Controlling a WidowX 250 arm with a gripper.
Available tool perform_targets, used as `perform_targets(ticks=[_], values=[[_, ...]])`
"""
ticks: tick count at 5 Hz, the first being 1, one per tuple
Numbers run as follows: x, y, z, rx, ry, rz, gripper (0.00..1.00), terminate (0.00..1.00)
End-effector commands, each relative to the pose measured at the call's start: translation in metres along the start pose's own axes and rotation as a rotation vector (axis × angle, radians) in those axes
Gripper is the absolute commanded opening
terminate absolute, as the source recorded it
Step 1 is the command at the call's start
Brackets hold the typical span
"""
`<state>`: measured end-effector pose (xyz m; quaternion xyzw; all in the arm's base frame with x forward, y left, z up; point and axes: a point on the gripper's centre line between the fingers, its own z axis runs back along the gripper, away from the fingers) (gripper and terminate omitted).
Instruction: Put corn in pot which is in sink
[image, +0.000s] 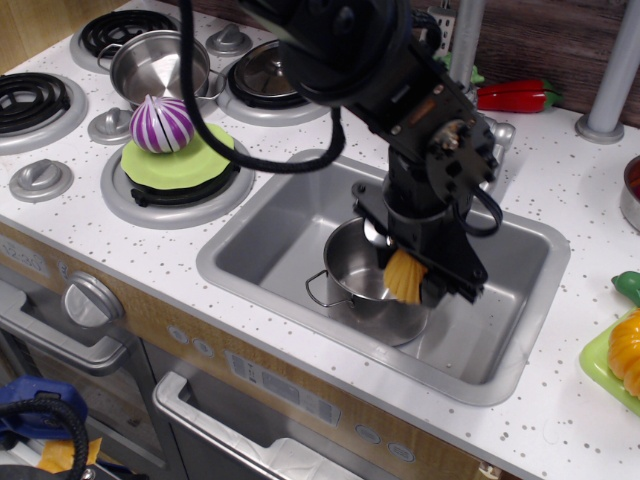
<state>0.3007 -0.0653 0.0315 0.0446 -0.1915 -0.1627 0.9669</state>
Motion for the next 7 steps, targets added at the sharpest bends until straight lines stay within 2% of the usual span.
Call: perform_targets(ticks=[1,3,4,5,6,7], values=[[0.011,0.029,-0.013,-0.008,-0.038,-0.045,0.00,0.00],[0.016,0.042,-0.017,-0.033,-0.021,-0.064,0.00,0.00],[0.017,0.046,-0.018,-0.045,-0.015,-0.091,1.00,0.00],[0.019,0.051,-0.022,-0.081,-0.024,-0.106,1.00,0.00],[0.019,0.051,-0.022,-0.081,-0.024,-0.106,1.00,0.00],[0.019,0.051,-0.022,-0.081,-0.024,-0.106,1.00,1.00]])
